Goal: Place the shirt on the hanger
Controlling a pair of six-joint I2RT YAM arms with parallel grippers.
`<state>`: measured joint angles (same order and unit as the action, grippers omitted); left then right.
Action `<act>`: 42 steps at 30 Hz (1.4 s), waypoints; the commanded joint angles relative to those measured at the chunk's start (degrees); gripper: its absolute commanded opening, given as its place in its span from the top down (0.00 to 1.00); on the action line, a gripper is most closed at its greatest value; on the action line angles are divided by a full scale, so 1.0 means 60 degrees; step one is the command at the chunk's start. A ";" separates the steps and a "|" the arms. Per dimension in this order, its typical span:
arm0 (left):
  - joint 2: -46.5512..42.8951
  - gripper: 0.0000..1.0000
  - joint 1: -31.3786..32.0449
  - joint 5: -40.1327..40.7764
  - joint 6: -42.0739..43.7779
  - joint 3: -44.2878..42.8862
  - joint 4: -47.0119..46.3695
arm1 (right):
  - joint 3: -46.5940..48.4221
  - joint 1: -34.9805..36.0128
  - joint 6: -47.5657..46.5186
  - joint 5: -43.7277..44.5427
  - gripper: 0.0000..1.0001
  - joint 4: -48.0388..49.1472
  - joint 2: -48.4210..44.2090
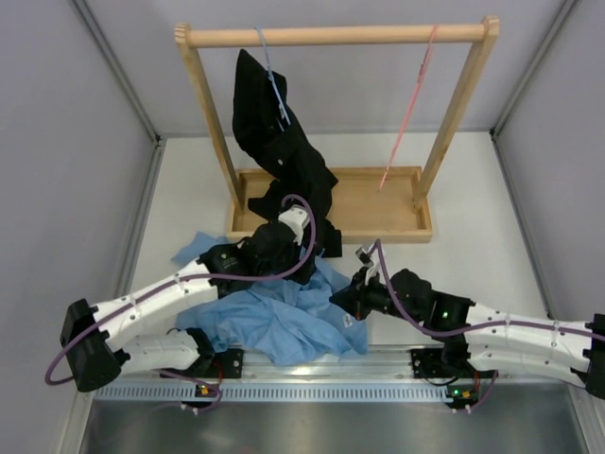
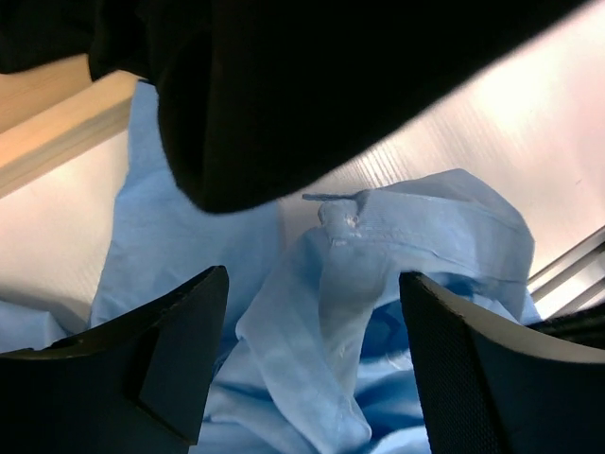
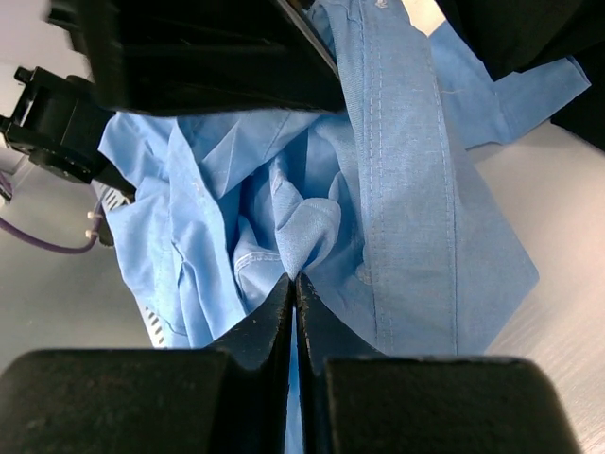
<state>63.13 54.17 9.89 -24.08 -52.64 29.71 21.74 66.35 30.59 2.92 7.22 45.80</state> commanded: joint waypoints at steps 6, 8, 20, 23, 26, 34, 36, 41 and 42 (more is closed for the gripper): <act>0.0742 0.98 0.0039 -0.0433 0.0131 0.0409 -0.1700 | 0.0274 0.0222 -0.0279 -0.0267 1.00 -0.0208 -0.0426; 0.0626 1.00 0.0039 -0.0098 -0.0088 0.0366 -0.1744 | 0.0259 0.0236 -0.0279 -0.0266 1.00 -0.0266 -0.0485; -0.3401 1.00 0.0068 -0.1326 -0.0133 0.1683 -0.3517 | 0.0566 0.0192 -0.0424 0.0670 0.33 -0.2096 -0.1216; -0.4031 1.00 0.0053 -0.1604 -0.0191 0.1903 -0.3532 | 0.0669 0.0105 -0.0877 0.0759 0.34 -0.2653 -0.1656; -0.4632 1.00 0.0053 -0.2058 -0.0192 0.2079 -0.3532 | 0.0757 0.0104 -0.1463 0.0846 0.34 -0.3049 -0.2022; -0.5395 1.00 0.0053 -0.2688 -0.0221 0.2167 -0.3531 | 0.1151 -0.0114 -0.2022 0.1565 0.27 -0.3255 -0.2127; -0.5599 1.00 0.0053 -0.2659 -0.0221 0.2167 -0.3517 | 0.1255 -0.0159 -0.2066 0.1201 0.27 -0.3240 -0.1675; -0.6083 1.00 0.0068 -0.3068 -0.0060 0.2167 -0.3517 | 0.1329 -0.0232 -0.2402 0.0861 0.23 -0.3138 -0.1305; -0.6113 1.00 0.0053 -0.3330 -0.0002 0.2138 -0.3502 | 0.1357 -0.0320 -0.2475 0.0687 0.22 -0.3138 -0.1378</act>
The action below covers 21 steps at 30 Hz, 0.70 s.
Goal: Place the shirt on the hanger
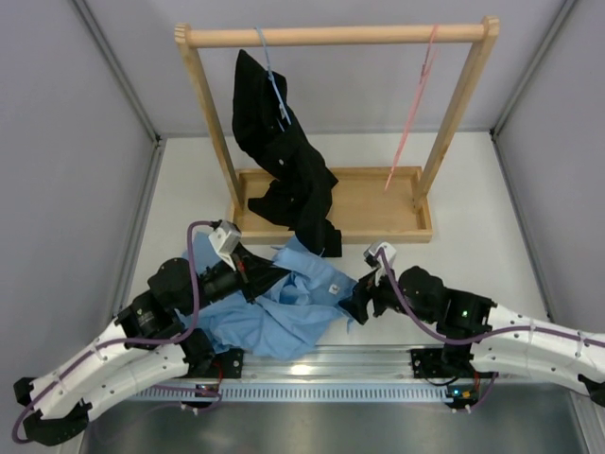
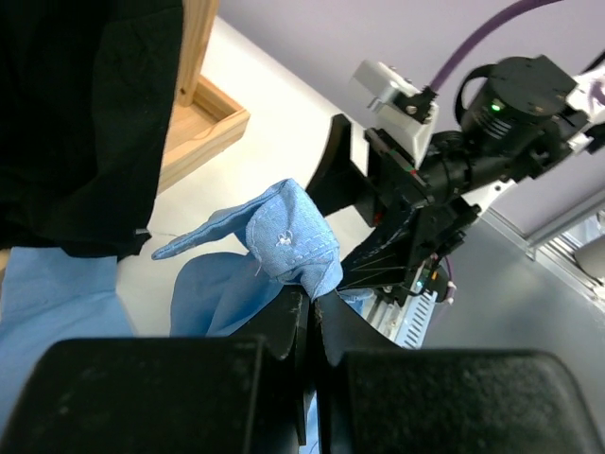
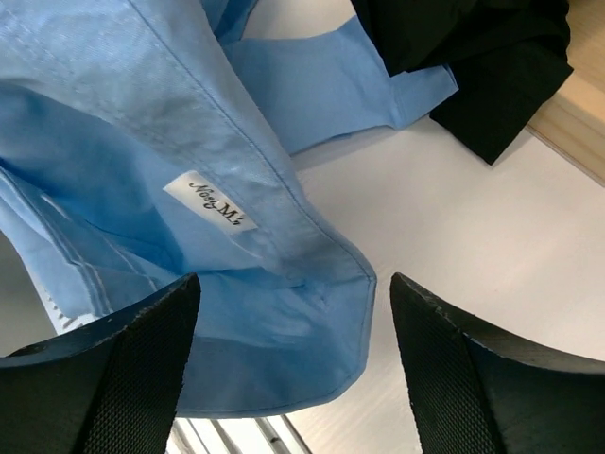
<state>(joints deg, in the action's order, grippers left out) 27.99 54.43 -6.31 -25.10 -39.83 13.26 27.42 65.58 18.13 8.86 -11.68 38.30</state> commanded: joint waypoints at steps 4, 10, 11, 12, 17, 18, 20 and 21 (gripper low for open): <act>-0.0402 1.00 0.0010 -0.1452 0.0521 -0.0041 -0.0774 | 0.0615 -0.0354 -0.1057 -0.1271 0.14 0.0101 -0.0466; -0.0475 1.00 0.0024 -0.2638 0.0799 -0.0055 -0.0774 | 0.0996 -0.0486 -0.1892 -0.2426 0.11 0.0218 -0.0350; -0.0519 1.00 0.0024 -0.2669 0.0814 -0.0070 -0.0774 | 0.1040 -0.0529 -0.1952 -0.2676 0.11 0.0233 -0.0117; -0.0548 1.00 0.0024 -0.2670 0.0815 -0.0070 -0.0774 | 0.1127 -0.0631 -0.2010 -0.3345 0.11 0.0248 0.0059; -0.0738 1.00 0.0024 -0.2334 0.0829 -0.0128 -0.0774 | 0.1143 -0.0632 -0.2172 -0.5182 0.46 0.0598 0.1085; -0.0768 1.00 0.0024 -0.2275 0.0844 -0.0114 -0.0759 | 0.1070 -0.0632 -0.2172 -0.5357 0.53 0.0672 0.1116; -0.0855 1.00 0.0010 -0.1925 0.0844 -0.0114 -0.0716 | 0.1026 -0.0632 -0.2099 -0.5286 0.81 0.0716 0.1014; -0.0885 1.00 0.0010 -0.1763 0.0844 -0.0114 -0.0643 | 0.1011 -0.0632 -0.2070 -0.5068 0.87 0.0702 0.0926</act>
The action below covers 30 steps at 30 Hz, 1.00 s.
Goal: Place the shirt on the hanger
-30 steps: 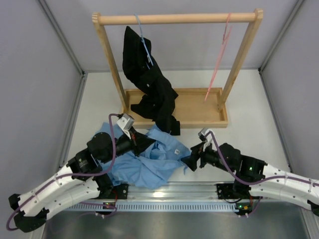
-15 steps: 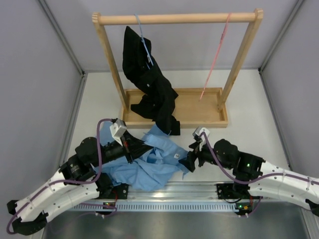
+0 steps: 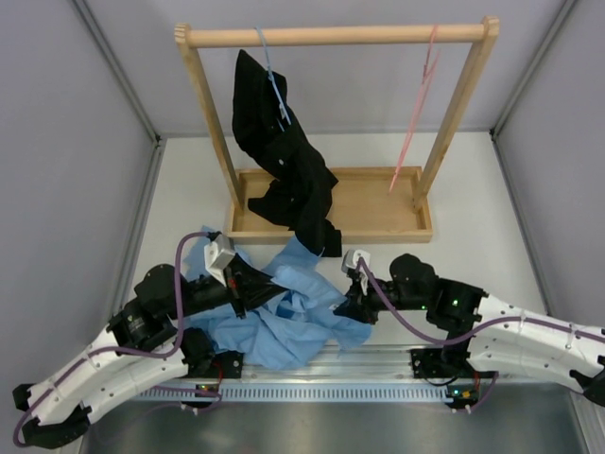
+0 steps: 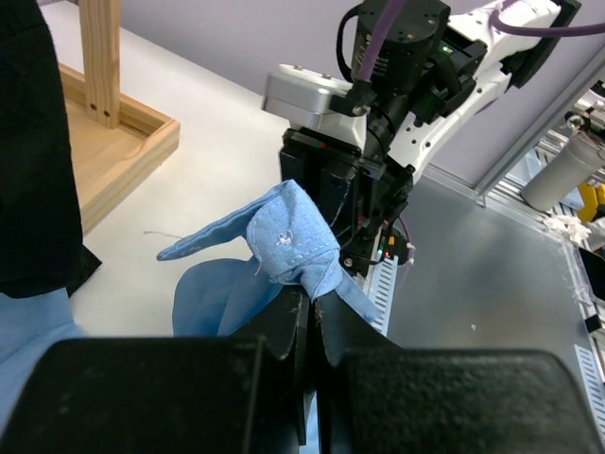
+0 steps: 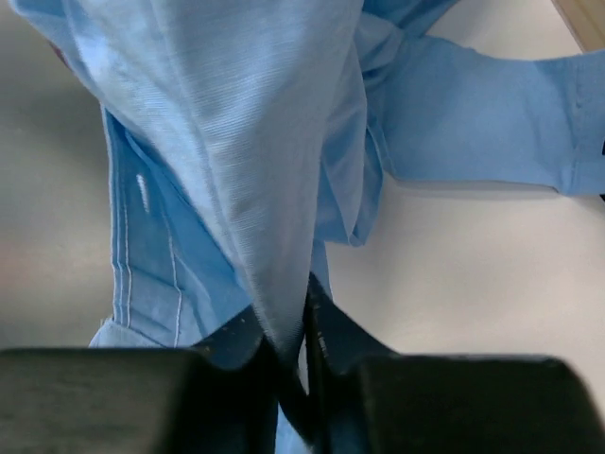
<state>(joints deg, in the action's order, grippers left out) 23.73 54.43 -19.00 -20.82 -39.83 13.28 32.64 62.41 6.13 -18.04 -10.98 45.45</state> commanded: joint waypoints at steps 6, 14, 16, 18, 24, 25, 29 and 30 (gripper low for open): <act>-0.0058 0.74 0.0024 0.2152 0.0072 -0.0201 -0.0134 | 0.0738 -0.0104 0.0296 0.1230 1.00 -0.0203 -0.0925; 0.1097 0.02 0.0024 0.3490 0.0173 -0.1225 0.1168 | 0.3022 -0.0104 0.0634 0.3709 1.00 -0.4256 -0.0706; 0.1492 0.02 0.0024 0.3519 0.0378 -0.1926 0.1404 | 0.3347 -0.0090 0.0604 0.3870 1.00 -0.4876 -0.0560; 0.1903 0.02 0.0010 0.3446 0.0728 -0.2455 0.1595 | 0.3843 -0.0046 0.0546 0.4324 1.00 -0.5668 -0.0413; 0.4246 0.02 0.0024 0.4090 0.1943 -0.5089 0.2970 | 0.4797 0.0304 -0.0301 0.3479 1.00 -0.6708 0.0071; 0.4640 0.02 0.0010 0.4018 0.2091 -0.5268 0.3002 | 0.4857 0.0393 -0.0420 0.3273 1.00 -0.6753 0.0086; 0.5492 0.02 0.0024 0.1576 0.2970 -0.5957 0.2987 | 0.5339 0.0672 -0.0816 0.2715 1.00 -0.7265 0.0159; 0.5668 0.02 0.0010 0.0817 0.3175 -0.6278 0.3002 | 0.5428 0.0745 -0.0875 0.2729 1.00 -0.7382 0.0188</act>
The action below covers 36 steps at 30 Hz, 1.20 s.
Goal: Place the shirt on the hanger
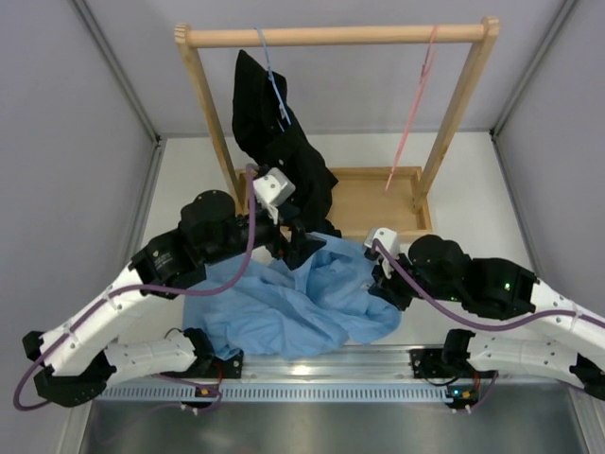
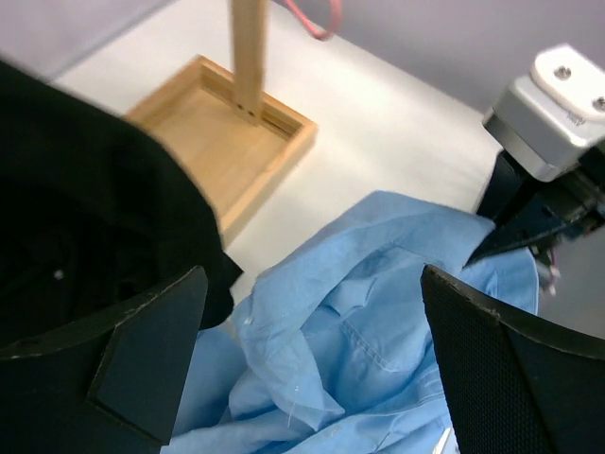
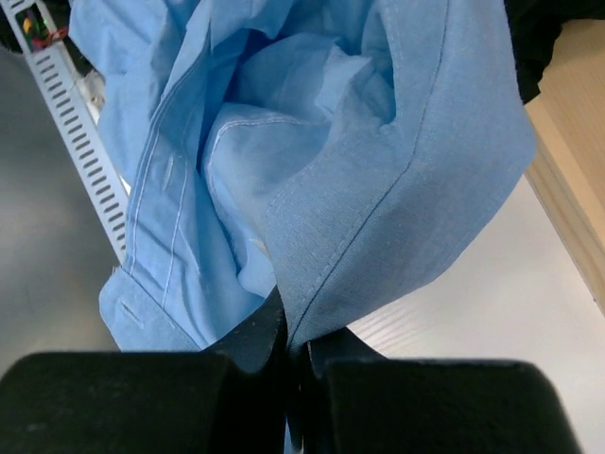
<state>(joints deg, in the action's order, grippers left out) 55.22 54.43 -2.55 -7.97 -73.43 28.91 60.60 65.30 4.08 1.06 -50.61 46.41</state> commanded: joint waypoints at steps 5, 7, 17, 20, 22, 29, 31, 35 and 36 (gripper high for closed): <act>0.2000 0.02 0.0024 -0.3338 0.2464 -0.1925 0.1171 | 0.1179 0.0498 -0.0986 -0.0791 1.00 -0.1247 0.0058; 0.2600 0.02 0.0024 -0.3967 0.3024 -0.2378 0.1611 | 0.1209 0.0499 -0.1162 -0.0967 1.00 -0.1219 -0.0132; 0.3802 0.02 0.0024 -0.6468 0.5806 -0.3082 0.3162 | 0.0916 0.0514 -0.1529 -0.2037 1.00 -0.0969 -0.0968; 0.4667 0.02 0.0010 -0.6797 0.5928 -0.3874 0.4102 | 0.0916 0.0514 -0.1587 -0.2328 1.00 -0.0896 -0.1129; 0.5280 0.02 0.0010 -0.6782 0.5986 -0.4371 0.4540 | 0.0901 0.0514 -0.1631 -0.2520 1.00 -0.0852 -0.1144; 0.6104 0.27 -0.0093 -0.6959 0.6571 -0.5369 0.5553 | 0.0842 0.0514 -0.1646 -0.2068 1.00 -0.0925 -0.1289; 0.6133 0.55 -0.0195 -0.6828 0.6572 -0.5428 0.5714 | 0.0872 0.0514 -0.1602 -0.1848 1.00 -0.0896 -0.1552; 0.5841 0.91 -0.0269 -0.6023 0.6339 -0.5428 0.5861 | 0.0960 0.0528 -0.1165 0.0370 1.00 -0.0838 -0.1890; 0.5768 0.98 -0.0269 -0.5673 0.6207 -0.5486 0.5818 | 0.0989 0.0514 -0.1047 0.0902 1.00 -0.0809 -0.1934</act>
<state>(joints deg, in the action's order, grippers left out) 92.79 53.30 -40.42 28.84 -103.77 61.91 64.90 67.42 -4.23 -4.23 -56.55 36.73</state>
